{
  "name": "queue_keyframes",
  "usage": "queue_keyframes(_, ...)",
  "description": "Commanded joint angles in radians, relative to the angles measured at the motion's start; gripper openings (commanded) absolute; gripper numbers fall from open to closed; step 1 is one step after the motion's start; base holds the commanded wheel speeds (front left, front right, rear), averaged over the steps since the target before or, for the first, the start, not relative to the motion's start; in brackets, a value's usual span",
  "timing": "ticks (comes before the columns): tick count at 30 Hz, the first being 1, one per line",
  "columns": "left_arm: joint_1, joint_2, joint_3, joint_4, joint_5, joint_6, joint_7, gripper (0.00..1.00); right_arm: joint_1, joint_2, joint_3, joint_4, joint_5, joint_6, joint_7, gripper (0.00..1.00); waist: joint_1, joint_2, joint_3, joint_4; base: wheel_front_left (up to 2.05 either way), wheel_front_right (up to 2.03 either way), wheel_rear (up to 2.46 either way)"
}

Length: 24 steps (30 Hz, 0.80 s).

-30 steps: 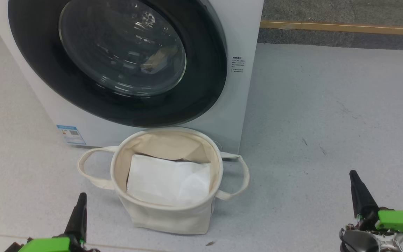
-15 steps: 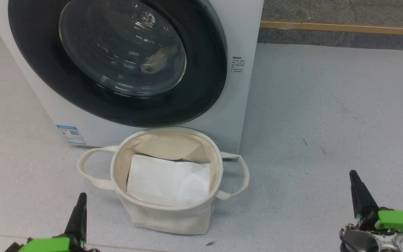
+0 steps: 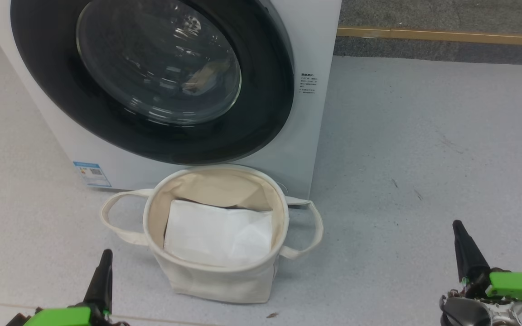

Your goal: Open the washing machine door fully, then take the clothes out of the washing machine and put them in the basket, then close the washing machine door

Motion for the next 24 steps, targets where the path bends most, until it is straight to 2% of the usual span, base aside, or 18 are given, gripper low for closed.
queue_keyframes(1, -0.044, 0.005, 0.033, -0.027, 0.003, -0.007, 0.008, 0.00, -0.015, -0.006, 0.020, -0.032, -0.003, 0.001, 0.007, 0.00, 0.0000, 0.0000, 0.000, 0.000, 0.00, 0.00, 0.00)
queue_keyframes(24, -0.044, 0.005, 0.033, -0.027, 0.003, -0.007, 0.008, 0.00, -0.015, -0.006, 0.020, -0.032, -0.003, 0.001, 0.007, 0.00, 0.0000, 0.0000, 0.000, 0.000, 0.00, 0.00, 0.00)
